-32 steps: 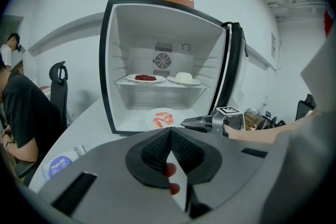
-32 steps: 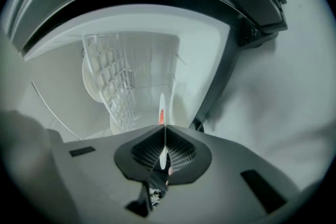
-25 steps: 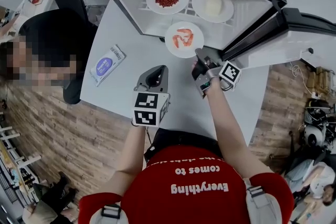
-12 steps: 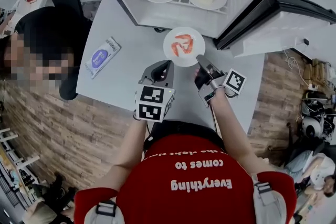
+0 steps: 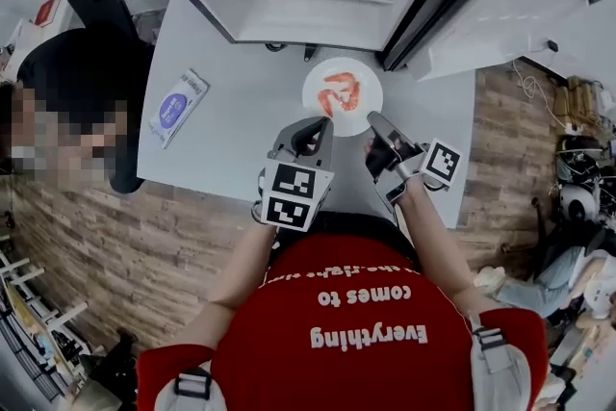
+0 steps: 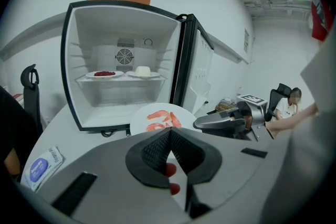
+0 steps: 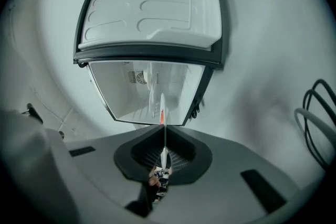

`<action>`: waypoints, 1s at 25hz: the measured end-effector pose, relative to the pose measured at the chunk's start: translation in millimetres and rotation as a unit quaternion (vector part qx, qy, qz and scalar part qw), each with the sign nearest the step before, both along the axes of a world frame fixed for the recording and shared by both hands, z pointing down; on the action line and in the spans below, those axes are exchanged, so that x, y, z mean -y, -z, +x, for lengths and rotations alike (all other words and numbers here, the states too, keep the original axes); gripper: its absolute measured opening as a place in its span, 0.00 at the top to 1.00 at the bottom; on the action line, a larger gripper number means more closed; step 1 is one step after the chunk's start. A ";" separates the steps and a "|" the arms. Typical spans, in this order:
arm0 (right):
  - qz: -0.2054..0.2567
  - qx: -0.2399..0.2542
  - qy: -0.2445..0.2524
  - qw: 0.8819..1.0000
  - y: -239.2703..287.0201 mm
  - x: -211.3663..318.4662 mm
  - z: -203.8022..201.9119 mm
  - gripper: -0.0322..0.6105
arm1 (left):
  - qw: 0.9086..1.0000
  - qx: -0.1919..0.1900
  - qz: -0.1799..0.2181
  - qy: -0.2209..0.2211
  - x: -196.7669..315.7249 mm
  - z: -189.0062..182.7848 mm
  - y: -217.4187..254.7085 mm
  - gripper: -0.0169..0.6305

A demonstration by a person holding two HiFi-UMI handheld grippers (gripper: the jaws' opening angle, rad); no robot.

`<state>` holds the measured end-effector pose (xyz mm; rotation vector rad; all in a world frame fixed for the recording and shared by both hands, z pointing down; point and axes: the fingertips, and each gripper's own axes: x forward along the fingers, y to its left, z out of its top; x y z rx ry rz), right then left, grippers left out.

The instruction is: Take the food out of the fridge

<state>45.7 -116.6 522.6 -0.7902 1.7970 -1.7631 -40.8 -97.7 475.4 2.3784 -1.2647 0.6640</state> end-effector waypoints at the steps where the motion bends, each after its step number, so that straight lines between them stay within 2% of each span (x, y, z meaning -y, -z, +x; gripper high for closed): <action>1: -0.004 0.000 -0.005 1.000 -2.4 -5.9 5.4 0.92 | 1.000 0.001 -0.003 -0.010 -4.0 5.1 -2.9 0.96; 8: -0.027 0.001 -0.052 0.998 -14.0 -39.4 46.6 0.92 | 0.997 0.005 -0.015 -0.075 -21.6 43.6 -14.2 0.97; 16: -0.042 -0.006 -0.106 0.993 -29.6 -64.3 88.0 0.92 | 0.990 0.013 -0.025 -0.139 -30.1 83.2 -30.4 0.97; 25: -0.113 -0.066 -0.154 0.979 -98.4 -87.0 137.9 0.92 | 0.985 0.022 -0.051 -0.164 -35.5 99.9 -48.2 0.97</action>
